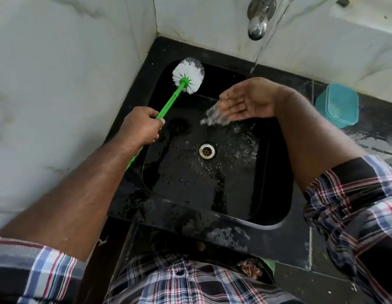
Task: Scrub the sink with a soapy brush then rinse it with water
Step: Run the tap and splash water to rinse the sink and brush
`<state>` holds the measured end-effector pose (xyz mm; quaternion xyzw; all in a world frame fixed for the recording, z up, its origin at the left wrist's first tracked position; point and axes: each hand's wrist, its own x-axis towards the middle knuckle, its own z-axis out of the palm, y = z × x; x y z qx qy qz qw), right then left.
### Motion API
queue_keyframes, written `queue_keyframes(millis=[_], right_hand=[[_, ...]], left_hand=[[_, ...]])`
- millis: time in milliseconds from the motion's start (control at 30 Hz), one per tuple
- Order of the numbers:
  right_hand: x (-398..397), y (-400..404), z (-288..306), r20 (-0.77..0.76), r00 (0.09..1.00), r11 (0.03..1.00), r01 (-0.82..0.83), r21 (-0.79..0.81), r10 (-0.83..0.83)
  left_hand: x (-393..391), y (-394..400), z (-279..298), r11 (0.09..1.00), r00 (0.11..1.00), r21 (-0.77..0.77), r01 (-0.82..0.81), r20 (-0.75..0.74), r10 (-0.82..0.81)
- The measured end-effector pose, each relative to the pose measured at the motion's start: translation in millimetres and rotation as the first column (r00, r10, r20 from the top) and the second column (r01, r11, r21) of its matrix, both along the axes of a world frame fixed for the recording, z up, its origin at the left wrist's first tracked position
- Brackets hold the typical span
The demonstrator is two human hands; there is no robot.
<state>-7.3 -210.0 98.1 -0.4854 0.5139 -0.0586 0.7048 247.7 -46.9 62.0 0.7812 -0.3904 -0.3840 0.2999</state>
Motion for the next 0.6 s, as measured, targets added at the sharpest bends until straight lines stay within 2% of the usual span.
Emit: queue_keyframes(millis=[133, 167, 300, 400, 500, 600], right_hand=[[-2.3, -19.4, -0.1, 0.056, 0.945, 0.935, 0.326, -0.139, -0.322], [1.6, -21.5, 0.4, 0.048, 0.947, 0.936, 0.321, -0.144, -0.317], [11.1, -17.3, 14.1, -0.077, 0.993, 0.972, 0.069, -0.222, -0.088], [11.4, -22.7, 21.1, -0.035, 0.985, 0.945, 0.151, -0.291, -0.169], [11.4, -22.6, 24.5, -0.124, 0.987, 0.959, 0.06, -0.277, -0.098], [11.4, -20.2, 28.8, -0.1, 0.988, 0.948, 0.078, -0.308, -0.114]], left_hand=[[-5.7, 2.0, -0.2, 0.992, 0.996, 0.084, 0.093, -0.011, -0.093], [-7.4, 2.7, 0.3, 0.986, 0.991, 0.105, 0.133, -0.01, -0.133], [-13.5, 3.6, 1.1, 0.96, 0.967, 0.128, 0.25, 0.021, -0.255], [-16.4, 2.7, 2.1, 0.956, 0.955, 0.101, 0.274, 0.091, -0.283], [-14.8, 2.5, 4.5, 0.951, 0.948, 0.084, 0.299, 0.088, -0.306], [-11.9, 2.8, 5.4, 0.939, 0.934, 0.066, 0.338, 0.096, -0.343]])
